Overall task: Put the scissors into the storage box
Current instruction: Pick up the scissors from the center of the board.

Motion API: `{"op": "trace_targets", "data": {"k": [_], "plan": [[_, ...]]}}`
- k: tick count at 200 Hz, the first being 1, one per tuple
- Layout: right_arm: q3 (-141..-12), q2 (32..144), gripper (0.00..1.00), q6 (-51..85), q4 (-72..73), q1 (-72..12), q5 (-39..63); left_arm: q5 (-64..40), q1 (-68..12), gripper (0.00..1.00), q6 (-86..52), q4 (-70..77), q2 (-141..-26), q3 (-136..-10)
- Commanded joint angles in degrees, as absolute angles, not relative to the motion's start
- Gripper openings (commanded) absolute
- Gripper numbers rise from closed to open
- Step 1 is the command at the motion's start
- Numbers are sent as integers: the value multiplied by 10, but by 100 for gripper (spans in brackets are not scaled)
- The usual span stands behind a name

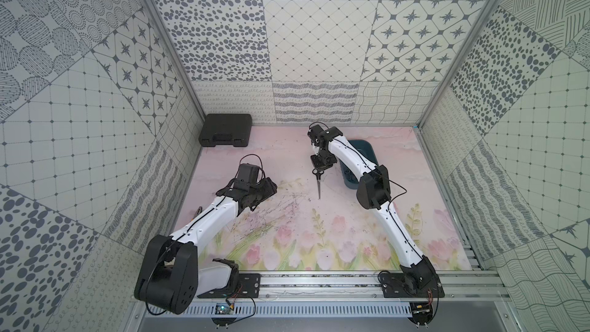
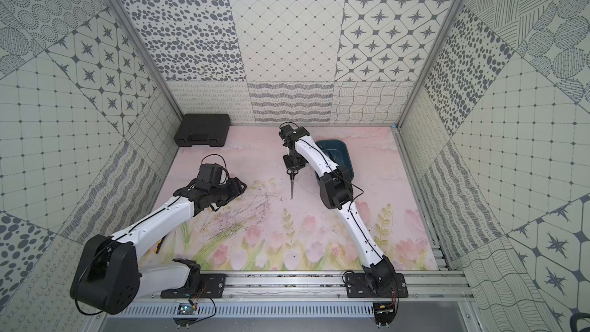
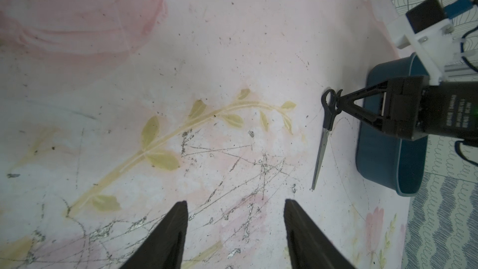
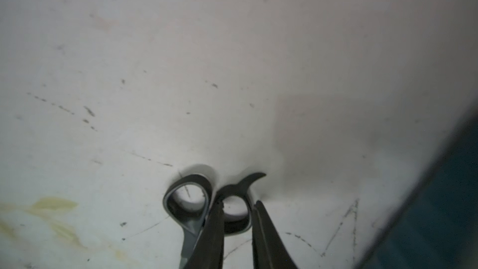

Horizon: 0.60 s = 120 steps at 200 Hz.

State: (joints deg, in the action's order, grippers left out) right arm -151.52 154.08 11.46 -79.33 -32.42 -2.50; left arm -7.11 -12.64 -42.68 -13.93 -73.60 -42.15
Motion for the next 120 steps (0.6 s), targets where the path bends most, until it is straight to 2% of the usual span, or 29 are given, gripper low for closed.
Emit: {"op": "trace_targets", "data": {"k": [1, 32, 62, 120], "plan": [[-1512, 1574, 22, 125, -779, -326, -35, -87, -125, 64, -412, -136, -748, -431], [-1497, 1582, 21, 134, -775, -328, -48, -91, -125, 64, -413, -135, -758, -437], [-1465, 1581, 0, 128, -765, -330, -61, -92, -125, 64, -411, -137, -758, -440], [-1367, 1508, 0, 109, -722, -332, -41, -85, -126, 64, -412, -144, -746, -432]]}}
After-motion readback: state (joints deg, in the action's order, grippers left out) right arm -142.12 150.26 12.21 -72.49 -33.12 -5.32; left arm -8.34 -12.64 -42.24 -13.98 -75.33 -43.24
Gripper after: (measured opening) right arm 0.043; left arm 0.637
